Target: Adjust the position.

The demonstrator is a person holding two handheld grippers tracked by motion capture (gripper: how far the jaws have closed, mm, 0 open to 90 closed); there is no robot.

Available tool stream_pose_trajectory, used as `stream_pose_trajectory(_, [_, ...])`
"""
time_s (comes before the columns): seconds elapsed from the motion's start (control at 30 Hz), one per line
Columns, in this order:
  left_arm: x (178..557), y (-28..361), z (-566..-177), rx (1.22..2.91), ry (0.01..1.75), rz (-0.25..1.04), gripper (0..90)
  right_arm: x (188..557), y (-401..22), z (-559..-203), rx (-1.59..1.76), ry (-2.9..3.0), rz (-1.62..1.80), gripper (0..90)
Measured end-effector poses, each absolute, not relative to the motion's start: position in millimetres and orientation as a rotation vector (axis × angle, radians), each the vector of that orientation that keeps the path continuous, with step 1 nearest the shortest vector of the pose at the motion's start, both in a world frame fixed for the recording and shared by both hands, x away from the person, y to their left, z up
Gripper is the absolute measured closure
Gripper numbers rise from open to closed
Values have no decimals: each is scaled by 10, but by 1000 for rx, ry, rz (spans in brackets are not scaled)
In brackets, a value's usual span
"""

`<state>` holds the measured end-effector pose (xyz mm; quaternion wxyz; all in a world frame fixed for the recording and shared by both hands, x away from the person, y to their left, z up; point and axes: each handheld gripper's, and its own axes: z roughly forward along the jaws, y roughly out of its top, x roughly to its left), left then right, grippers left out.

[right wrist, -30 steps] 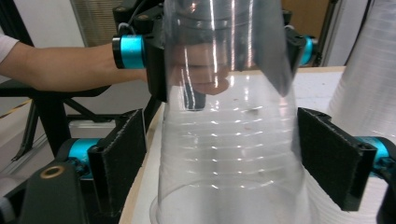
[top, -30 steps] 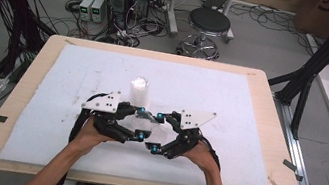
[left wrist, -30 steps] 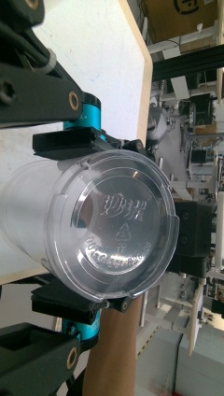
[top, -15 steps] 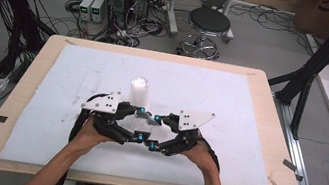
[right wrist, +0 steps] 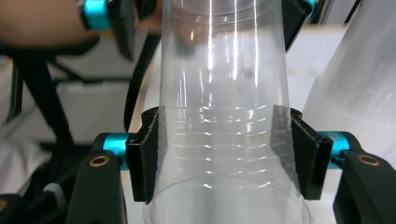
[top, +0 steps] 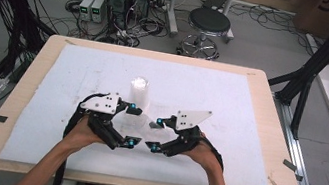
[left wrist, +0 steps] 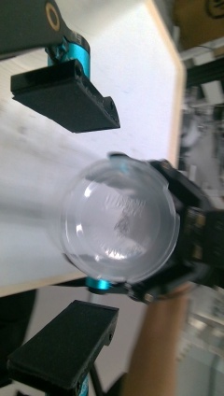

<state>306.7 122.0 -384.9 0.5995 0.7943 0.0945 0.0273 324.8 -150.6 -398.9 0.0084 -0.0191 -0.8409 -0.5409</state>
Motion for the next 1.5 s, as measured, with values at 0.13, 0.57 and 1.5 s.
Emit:
stream_pose_trajectory(0.13, [3092, 1248, -3816, 1934, 221, 36, 94, 3248, -1457, -3849, -33, -2725, -1508, 382])
stream_pose_trajectory(0.57, [3243, 1186, -3510, 2405, 152, -33, 117, 3326, -1250, -3480, 17, -2980, -909, 385])
stream_pose_trajectory(1.5, [3255, 809, -3575, 2387, 132, -46, 236, 3365, -1245, -3490, 28, -3008, -797, 388])
